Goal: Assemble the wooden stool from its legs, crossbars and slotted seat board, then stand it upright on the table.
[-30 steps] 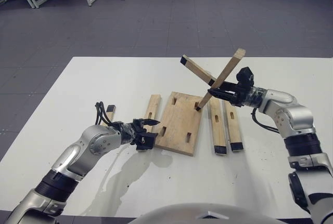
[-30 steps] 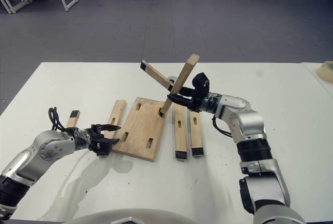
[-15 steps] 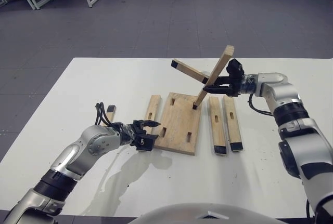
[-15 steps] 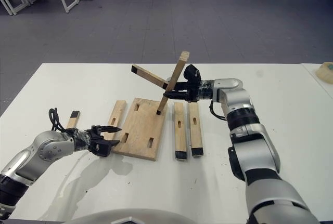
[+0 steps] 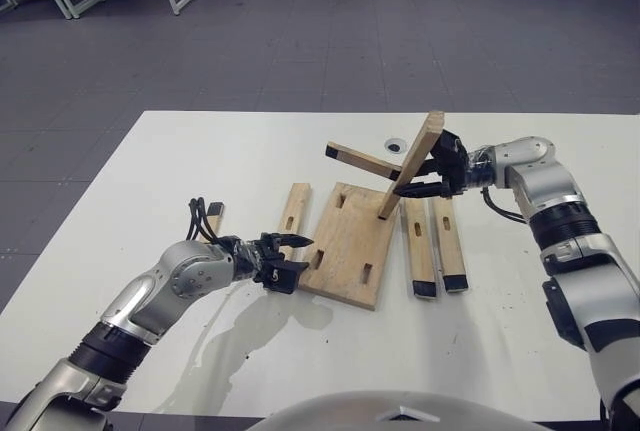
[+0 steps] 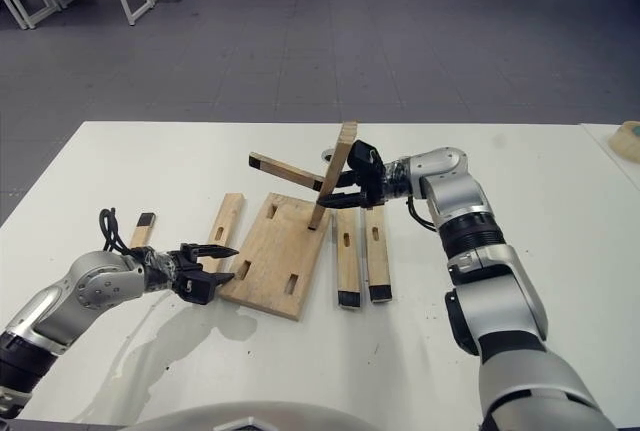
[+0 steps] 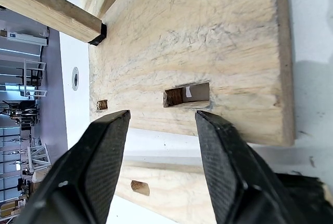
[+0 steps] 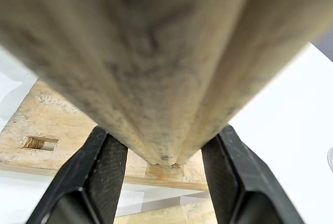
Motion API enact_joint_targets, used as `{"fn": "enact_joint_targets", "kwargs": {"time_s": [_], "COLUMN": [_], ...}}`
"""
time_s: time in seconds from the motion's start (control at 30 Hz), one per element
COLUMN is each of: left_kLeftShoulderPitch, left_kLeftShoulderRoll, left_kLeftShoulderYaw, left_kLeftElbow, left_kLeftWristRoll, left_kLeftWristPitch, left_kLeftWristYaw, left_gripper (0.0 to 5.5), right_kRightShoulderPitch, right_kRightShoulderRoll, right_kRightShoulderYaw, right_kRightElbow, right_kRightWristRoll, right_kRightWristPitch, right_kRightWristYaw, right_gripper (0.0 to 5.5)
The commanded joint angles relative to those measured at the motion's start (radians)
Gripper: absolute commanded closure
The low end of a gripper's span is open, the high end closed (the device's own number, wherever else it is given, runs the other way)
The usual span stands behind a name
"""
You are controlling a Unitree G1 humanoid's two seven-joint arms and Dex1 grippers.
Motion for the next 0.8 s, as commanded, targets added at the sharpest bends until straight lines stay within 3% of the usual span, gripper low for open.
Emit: {"fn": "enact_joint_targets", "kwargs": {"time_s": [0.03,0.17,0.3,0.47,0.8], "left_kLeftShoulderPitch": [0.053,0.046,0.026,0.036,0.044], "left_kLeftShoulderRoll": [-0.005,-0.008,-0.019,-0.034,-0.048], "left_kLeftShoulderYaw": [-0.038,-0.038,-0.045,-0.050,-0.048], "left_kLeftElbow": [0.035,0.040,0.048,0.033,0.014], "left_kLeftWristRoll": [0.031,0.024,0.029,0.035,0.034], "left_kLeftWristPitch": [0.046,0.053,0.057,0.076,0.100], "left_kLeftWristYaw": [-0.035,-0.034,-0.035,-0.025,-0.017], "left_gripper": [3.16,3.16,3.16,3.16,3.16], "right_kRightShoulderPitch": [0.113,0.018,-0.038,0.091,0.195], "right_kRightShoulderRoll": [0.044,0.068,0.068,0.065,0.080], "right_kRightShoulderYaw": [0.043,-0.012,-0.010,0.026,0.050], "right_kRightElbow": [0.161,0.258,0.284,0.154,0.004], "right_kRightWristRoll": [-0.040,0.010,-0.029,-0.086,-0.086], "right_kRightWristPitch": [0.198,0.330,0.264,0.156,0.206], "right_kRightWristYaw": [0.015,0.010,-0.030,-0.148,-0.220], "right_gripper": [3.49,3.49,3.49,3.49,3.49]}}
